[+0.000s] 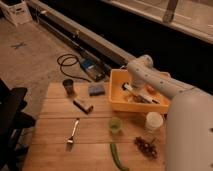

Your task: Wipe tray with brush

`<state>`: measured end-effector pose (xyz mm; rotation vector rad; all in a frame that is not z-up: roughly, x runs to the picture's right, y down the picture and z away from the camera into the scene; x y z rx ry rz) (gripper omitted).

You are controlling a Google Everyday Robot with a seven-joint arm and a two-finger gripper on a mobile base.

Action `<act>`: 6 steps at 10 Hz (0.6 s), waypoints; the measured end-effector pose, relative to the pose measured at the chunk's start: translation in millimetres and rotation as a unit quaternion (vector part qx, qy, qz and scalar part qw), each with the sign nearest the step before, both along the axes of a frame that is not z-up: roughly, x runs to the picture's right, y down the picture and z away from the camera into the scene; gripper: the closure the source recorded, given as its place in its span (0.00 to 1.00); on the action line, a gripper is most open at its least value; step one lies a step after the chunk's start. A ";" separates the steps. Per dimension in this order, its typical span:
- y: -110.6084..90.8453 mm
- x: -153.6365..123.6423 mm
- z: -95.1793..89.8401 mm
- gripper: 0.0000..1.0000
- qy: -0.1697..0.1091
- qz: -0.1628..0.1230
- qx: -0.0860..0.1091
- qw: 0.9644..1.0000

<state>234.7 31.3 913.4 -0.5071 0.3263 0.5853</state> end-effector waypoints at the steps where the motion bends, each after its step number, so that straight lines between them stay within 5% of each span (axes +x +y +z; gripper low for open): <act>1: -1.0 12.5 1.9 1.00 0.018 0.004 -0.001 1.000; 4: -14.5 34.8 10.9 1.00 0.050 0.020 0.010 0.999; 6: -35.0 24.6 22.9 1.00 0.043 0.021 0.031 0.998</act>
